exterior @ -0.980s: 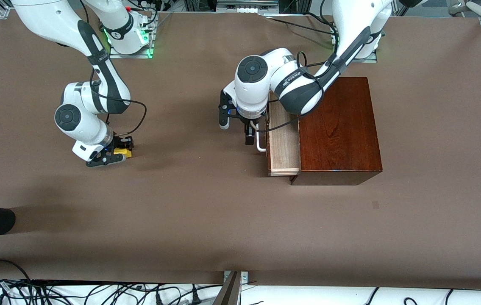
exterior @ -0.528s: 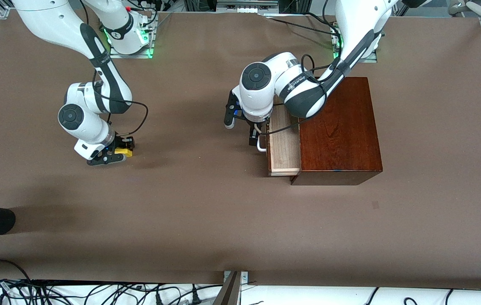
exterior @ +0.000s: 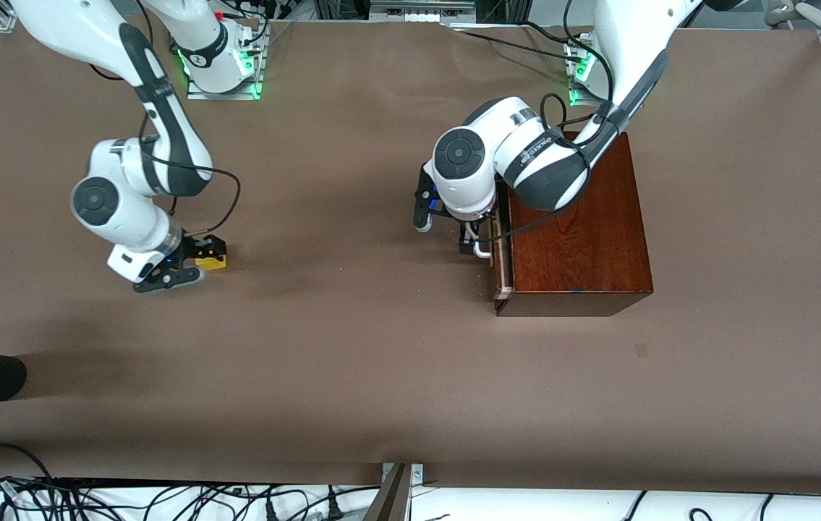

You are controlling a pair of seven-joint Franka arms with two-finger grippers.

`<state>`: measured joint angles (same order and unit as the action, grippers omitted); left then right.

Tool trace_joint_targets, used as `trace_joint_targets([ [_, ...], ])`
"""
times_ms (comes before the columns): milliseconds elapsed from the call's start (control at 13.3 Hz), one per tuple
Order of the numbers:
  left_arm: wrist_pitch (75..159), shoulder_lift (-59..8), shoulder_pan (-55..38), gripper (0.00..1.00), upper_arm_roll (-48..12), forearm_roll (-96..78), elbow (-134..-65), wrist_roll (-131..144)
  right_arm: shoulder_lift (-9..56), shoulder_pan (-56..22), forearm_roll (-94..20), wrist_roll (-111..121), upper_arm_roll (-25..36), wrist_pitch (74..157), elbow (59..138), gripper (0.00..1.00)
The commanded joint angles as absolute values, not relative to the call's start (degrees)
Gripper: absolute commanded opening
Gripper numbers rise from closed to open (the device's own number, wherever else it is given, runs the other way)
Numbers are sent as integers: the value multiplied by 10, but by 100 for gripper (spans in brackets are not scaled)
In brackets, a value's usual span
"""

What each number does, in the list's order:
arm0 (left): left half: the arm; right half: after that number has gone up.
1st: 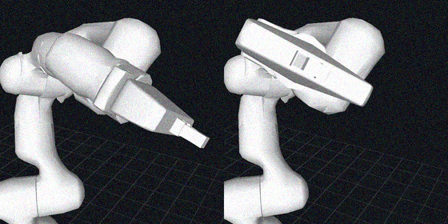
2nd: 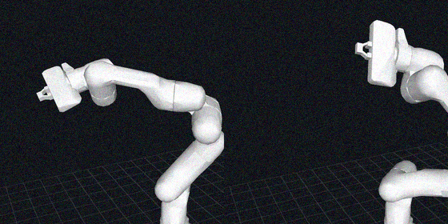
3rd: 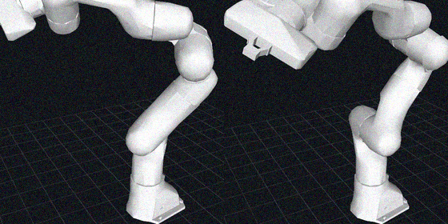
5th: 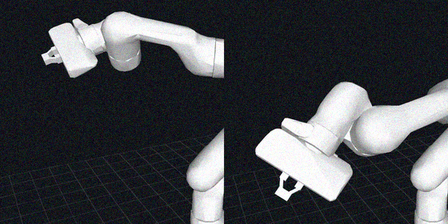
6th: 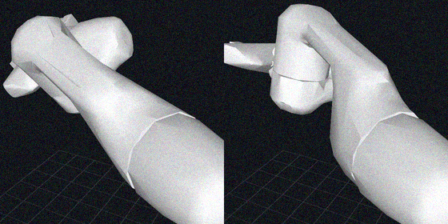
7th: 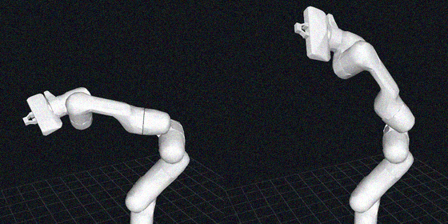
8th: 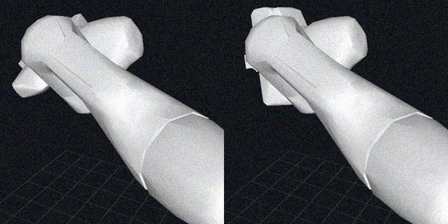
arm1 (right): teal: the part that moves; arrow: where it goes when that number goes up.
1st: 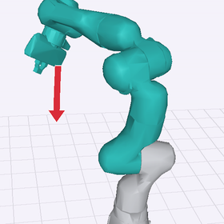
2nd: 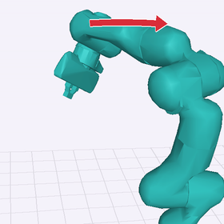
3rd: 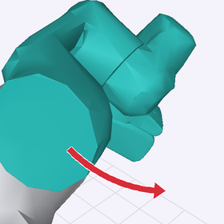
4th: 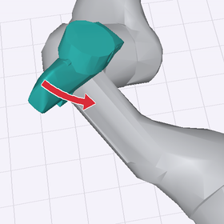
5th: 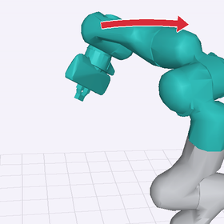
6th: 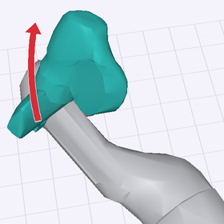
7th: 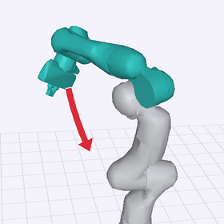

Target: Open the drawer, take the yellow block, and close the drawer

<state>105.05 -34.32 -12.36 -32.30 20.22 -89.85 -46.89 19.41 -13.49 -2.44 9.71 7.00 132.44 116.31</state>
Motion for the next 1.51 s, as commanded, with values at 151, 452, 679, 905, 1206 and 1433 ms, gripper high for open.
trace_joint_targets([
  [151, 1005, -323, -109, 100, -317, 214, -903, -481, 110, -120, -28, 71, 60, 1197, 1084, 100],
  [452, 1005, -309, -104, 100, -322, 191, -883, -472, 83, -119, -27, 19, 59, 1035, 995, 100],
  [679, 1004, -293, -60, 100, -323, 76, -842, -470, 69, -118, -25, 4, 59, 941, 934, 100],
  [905, 985, -263, -12, 100, -322, 5, -816, -454, 65, -116, -25, 4, 57, 878, 883, 100],
  [1206, 863, -258, 55, 100, -316, -3, -735, -441, 45, -114, -24, 1, 47, 863, 884, 100],
  [1433, 821, -232, 104, 100, -299, 8, -715, -397, 41, -115, -24, 10, 54, 872, 884, 100],
])
